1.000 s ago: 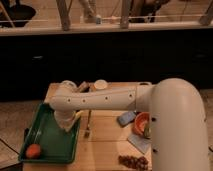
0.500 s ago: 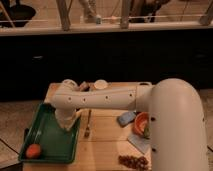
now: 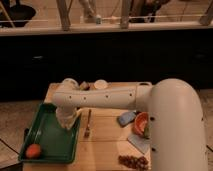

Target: Place banana in tray

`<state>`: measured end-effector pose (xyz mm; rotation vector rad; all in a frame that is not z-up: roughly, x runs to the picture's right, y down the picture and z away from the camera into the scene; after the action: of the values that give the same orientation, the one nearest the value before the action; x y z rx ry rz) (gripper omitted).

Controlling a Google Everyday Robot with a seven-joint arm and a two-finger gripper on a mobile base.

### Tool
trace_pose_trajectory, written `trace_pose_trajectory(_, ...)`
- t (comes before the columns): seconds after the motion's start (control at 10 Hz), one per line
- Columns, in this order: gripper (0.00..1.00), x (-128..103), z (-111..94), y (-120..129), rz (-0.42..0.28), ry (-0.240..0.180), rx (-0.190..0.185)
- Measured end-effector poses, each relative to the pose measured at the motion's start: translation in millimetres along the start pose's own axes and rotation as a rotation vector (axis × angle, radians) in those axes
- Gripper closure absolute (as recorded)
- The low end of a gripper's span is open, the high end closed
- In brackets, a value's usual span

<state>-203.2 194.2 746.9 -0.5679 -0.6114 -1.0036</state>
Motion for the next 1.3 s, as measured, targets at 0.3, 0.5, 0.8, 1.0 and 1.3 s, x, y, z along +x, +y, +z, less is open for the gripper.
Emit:
trace_pose_trajectory(0.3, 1.00, 3.2, 0.2, -1.1, -0.012, -0.005, -0.001)
trace_pose_trajectory(0.5, 1.00, 4.4, 0.3, -1.4, -0.026, -0.007, -0.006)
trace_pose_trajectory(0.8, 1.00, 6.3, 0.6, -2.4, -0.041, -0.010, -0.010)
trace_pose_trajectory(1.0, 1.00, 7.1, 0.6, -4.2, -0.052, -0.012, -0.011)
trace_pose_trajectory(1.3, 1.00, 7.9, 1.2, -5.5, -0.069, -0.016, -0.016)
